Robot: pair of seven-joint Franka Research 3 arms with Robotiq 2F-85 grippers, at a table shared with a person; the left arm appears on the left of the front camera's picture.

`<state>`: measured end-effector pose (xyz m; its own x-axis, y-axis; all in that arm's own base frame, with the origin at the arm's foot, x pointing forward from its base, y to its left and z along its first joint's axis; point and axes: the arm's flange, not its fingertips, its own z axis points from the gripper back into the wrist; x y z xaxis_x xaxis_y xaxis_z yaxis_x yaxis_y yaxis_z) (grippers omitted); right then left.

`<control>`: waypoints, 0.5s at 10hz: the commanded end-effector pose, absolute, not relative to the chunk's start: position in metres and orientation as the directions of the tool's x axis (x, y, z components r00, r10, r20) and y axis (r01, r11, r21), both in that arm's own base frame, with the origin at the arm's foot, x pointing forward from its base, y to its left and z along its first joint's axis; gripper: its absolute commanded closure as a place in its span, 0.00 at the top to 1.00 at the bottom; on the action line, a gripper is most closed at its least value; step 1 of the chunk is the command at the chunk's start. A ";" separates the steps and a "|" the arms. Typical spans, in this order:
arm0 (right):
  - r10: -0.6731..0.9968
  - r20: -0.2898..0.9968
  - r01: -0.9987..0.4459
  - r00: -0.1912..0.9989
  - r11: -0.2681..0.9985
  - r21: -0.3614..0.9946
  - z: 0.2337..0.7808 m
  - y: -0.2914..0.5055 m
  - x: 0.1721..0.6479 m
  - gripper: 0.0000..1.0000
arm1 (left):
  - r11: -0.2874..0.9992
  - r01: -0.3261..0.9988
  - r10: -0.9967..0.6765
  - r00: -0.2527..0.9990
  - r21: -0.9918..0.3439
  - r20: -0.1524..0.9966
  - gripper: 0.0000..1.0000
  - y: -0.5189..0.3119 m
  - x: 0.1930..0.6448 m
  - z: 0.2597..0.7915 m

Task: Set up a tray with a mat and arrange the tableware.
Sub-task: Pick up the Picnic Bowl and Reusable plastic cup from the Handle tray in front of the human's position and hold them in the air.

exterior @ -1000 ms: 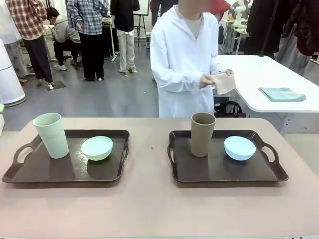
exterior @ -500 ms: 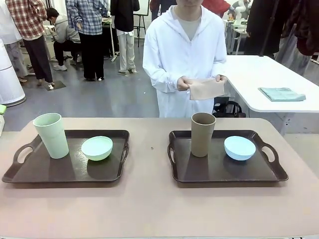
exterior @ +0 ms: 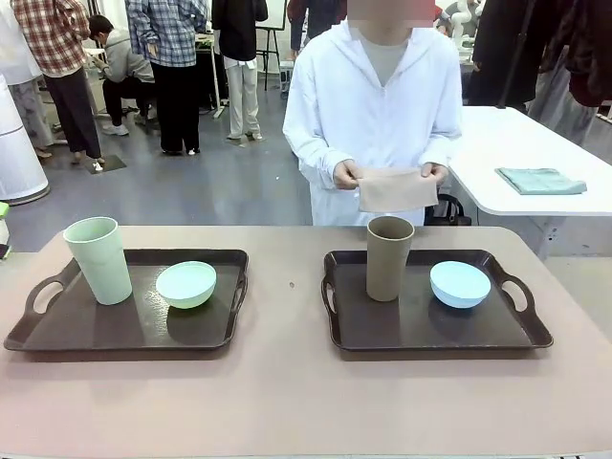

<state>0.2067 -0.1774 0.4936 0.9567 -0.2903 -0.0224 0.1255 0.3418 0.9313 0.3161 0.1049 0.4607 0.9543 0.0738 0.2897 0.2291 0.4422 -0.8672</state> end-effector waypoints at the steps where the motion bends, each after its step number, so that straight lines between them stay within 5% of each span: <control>1: -0.293 -0.085 0.180 0.952 0.315 0.932 0.481 -0.185 0.219 1.00 | 0.392 0.193 0.124 0.958 -0.900 0.259 1.00 0.124 0.330 0.446; 5: -0.300 -0.132 0.228 0.945 0.314 0.922 0.465 -0.187 0.221 1.00 | 0.402 0.106 0.135 0.976 -0.909 0.173 1.00 0.127 0.338 0.433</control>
